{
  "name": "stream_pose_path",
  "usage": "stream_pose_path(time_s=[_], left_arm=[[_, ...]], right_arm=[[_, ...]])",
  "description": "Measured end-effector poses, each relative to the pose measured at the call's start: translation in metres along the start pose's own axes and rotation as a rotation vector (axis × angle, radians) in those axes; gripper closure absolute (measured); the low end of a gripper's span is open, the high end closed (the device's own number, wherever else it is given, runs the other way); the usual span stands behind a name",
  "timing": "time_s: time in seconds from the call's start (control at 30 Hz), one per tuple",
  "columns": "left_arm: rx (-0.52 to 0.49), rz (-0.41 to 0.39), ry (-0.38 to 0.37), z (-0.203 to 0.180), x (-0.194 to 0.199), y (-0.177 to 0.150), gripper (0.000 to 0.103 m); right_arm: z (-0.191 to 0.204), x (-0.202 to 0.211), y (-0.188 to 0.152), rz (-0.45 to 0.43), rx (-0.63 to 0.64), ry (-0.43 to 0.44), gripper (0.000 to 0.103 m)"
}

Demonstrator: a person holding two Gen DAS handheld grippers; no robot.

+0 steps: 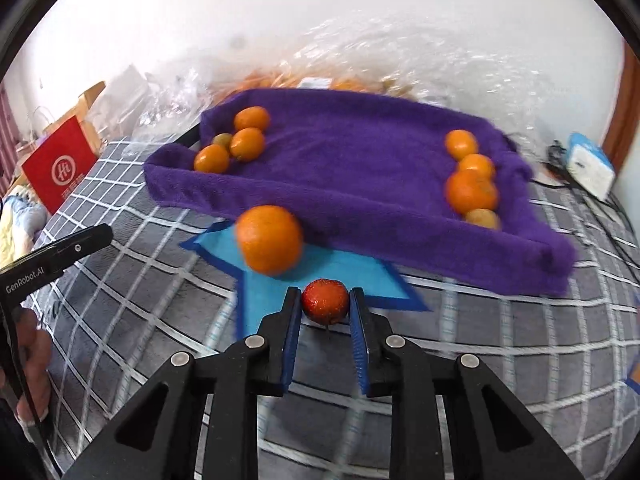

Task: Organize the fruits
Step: 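Close the right gripper on the small red fruit while the left gripper grasps an orange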

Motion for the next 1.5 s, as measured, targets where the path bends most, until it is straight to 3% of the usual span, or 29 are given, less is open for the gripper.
stream_pose_path(time_s=[0.17,0.47,0.63,1.0,1.13,1.3,1.5], left_arm=[[0.016,0.004,-0.027,0.0,0.0,0.0,0.067],[-0.054,0.032,-0.076,-0.015,-0.001,-0.006,0.067],[-0.081,0.054,-0.068,-0.02,-0.005,-0.008,0.067],[-0.124,0.1,-0.101,-0.027,-0.01,-0.012,0.067],[-0.166,0.12,-0.055,-0.035,-0.011,-0.017,0.067],[-0.203,0.165,-0.107,-0.063,-0.009,-0.017,0.057],[-0.316,0.139,-0.131,-0.116,-0.013,-0.011,0.045]], right_arm=[[-0.03,0.003,-0.012,0.014,-0.039,-0.036,0.079],[-0.043,0.005,-0.016,-0.029,-0.091,0.0,0.079],[-0.05,0.008,-0.017,-0.049,-0.133,0.016,0.079],[-0.085,0.015,-0.022,-0.074,-0.225,-0.092,0.079],[-0.097,0.015,-0.025,-0.061,-0.273,-0.108,0.079],[-0.103,0.016,-0.029,-0.059,-0.305,-0.111,0.079],[-0.102,0.013,-0.032,-0.05,-0.305,-0.113,0.079]])
Point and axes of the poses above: each gripper's, at about its wrist camera, not at the fingertips, and x roughly against the way its jaws point, z to its left, y to its top, the point moved 4 cm from there along -x, roughly the way its jaws point, and after that the axes turned 6 degrees about x, right-handed, at the moved point
